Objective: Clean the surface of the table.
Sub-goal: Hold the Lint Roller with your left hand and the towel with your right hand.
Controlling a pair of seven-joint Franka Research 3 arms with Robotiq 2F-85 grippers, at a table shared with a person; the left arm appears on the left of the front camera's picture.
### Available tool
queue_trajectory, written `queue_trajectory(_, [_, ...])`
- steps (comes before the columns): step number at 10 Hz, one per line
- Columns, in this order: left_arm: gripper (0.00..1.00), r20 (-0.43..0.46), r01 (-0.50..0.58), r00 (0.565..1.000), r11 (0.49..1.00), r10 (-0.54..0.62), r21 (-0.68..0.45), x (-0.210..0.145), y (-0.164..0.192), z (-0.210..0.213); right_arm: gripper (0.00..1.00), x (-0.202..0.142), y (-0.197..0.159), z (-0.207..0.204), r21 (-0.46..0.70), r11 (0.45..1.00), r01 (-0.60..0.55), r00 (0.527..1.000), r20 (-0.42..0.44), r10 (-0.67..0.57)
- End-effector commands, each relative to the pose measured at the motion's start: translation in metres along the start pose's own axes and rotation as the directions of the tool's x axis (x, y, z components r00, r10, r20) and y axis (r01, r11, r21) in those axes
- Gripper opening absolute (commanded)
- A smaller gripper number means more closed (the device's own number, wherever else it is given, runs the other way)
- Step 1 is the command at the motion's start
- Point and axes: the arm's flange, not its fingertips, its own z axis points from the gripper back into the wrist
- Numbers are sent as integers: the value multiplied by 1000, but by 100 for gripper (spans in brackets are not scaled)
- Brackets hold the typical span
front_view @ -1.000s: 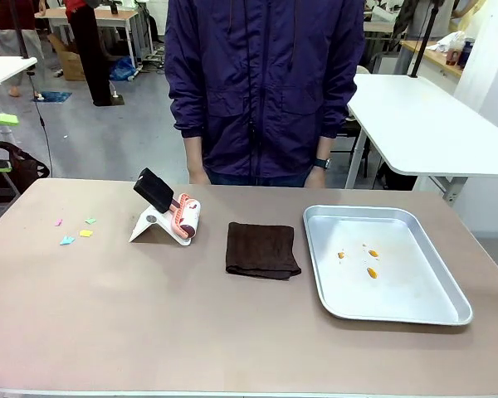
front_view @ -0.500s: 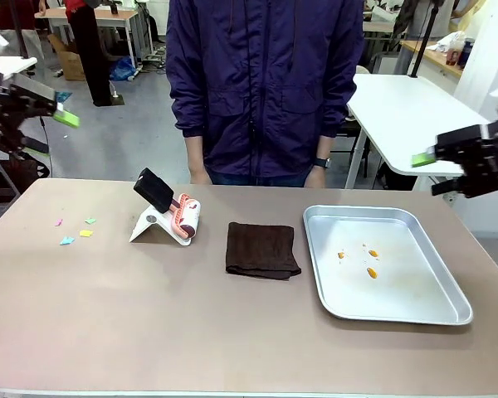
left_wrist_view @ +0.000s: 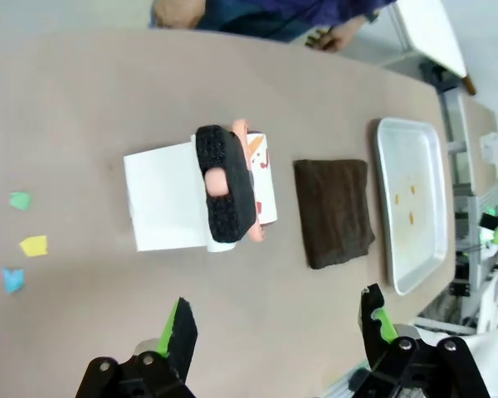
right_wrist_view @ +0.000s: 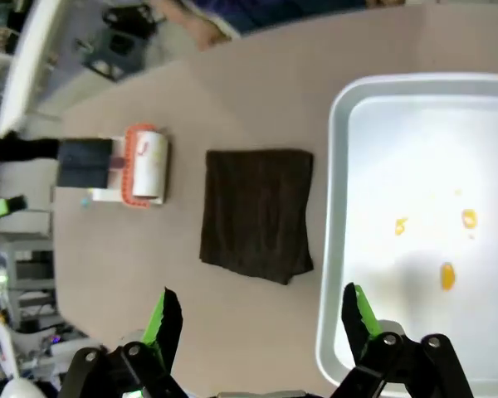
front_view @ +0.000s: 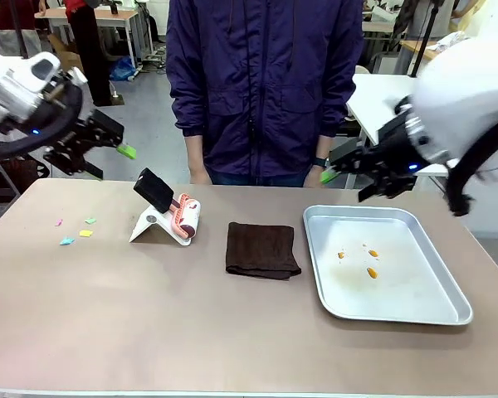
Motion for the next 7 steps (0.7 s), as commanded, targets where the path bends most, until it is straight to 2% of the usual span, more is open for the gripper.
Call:
queue_trajectory(1, [100,-74,-17,997,999,20,44,19,1,-18,100,6,24,-34,-91,995,43,998,-41,-47])
queue_trajectory(2, [100,-91,-16,996,998,22,67,23,0,-30,100,0,33,-55,-127,991,45,997,-57,-53])
queue_trajectory(4, [100,-124,-7,992,996,18,92,29,1,-51,100,-15,44,-81,-108,994,13,988,-154,-30])
queue_trajectory(6, [100,-133,-8,991,996,20,85,35,-1,-62,100,-22,42,-87,-131,991,18,986,-161,-39])
queue_trajectory(7, [100,-114,-29,993,992,43,124,38,-3,-64,100,-20,33,-83,-148,989,23,986,-162,-47])
